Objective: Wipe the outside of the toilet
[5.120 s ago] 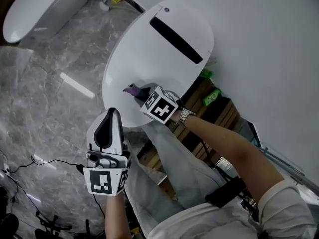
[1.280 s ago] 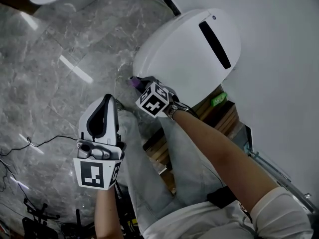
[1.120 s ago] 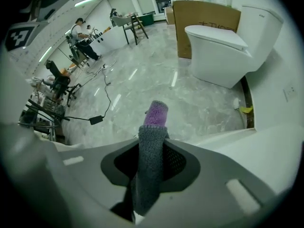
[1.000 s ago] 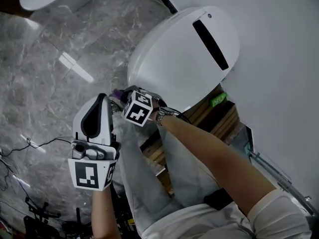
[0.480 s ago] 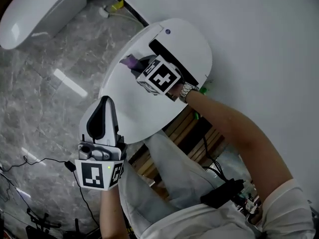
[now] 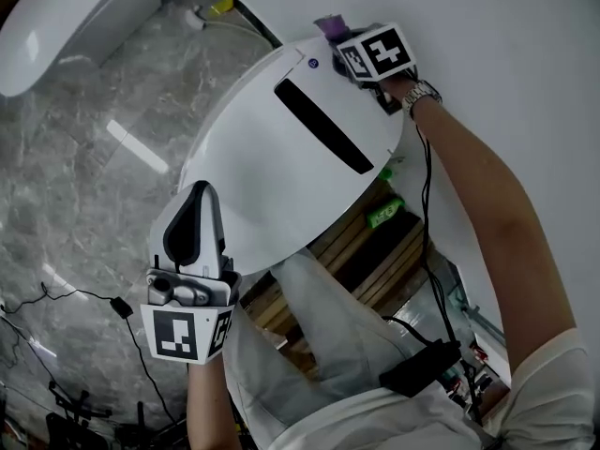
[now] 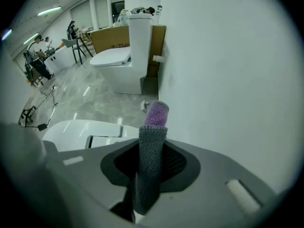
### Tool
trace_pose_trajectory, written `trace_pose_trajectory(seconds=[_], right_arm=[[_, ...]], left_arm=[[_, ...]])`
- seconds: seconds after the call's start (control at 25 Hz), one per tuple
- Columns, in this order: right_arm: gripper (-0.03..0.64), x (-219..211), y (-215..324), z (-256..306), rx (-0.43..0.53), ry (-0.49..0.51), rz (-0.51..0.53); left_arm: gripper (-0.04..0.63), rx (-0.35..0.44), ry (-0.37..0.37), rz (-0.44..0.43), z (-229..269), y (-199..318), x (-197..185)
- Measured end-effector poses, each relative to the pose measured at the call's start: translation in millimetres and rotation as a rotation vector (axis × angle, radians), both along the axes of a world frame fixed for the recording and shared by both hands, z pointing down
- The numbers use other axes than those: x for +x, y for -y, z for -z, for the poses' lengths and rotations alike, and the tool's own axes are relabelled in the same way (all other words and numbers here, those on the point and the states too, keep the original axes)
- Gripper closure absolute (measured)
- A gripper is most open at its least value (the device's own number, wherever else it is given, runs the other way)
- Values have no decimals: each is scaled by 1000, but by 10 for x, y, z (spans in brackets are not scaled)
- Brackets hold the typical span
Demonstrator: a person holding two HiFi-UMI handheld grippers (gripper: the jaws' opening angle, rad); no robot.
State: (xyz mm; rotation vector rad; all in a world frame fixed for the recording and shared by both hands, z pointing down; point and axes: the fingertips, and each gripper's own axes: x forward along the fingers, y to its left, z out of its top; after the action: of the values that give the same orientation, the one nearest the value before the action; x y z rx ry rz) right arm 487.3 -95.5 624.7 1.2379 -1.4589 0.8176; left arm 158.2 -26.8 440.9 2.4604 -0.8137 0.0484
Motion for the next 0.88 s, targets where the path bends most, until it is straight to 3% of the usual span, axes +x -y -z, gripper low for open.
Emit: trace_pose_trajectory(seconds=[0.16, 0.64, 0.88], right_arm=[[523, 10, 32, -218, -45, 27, -42], [525, -449, 148, -293, 18, 13, -65], [525, -725, 132, -302, 12, -34, -25]], left_arm=[[591, -21, 18, 10, -157, -20, -127], [591, -17, 24, -16, -286, 8, -525], [591, -21, 30, 2, -368, 21, -855]])
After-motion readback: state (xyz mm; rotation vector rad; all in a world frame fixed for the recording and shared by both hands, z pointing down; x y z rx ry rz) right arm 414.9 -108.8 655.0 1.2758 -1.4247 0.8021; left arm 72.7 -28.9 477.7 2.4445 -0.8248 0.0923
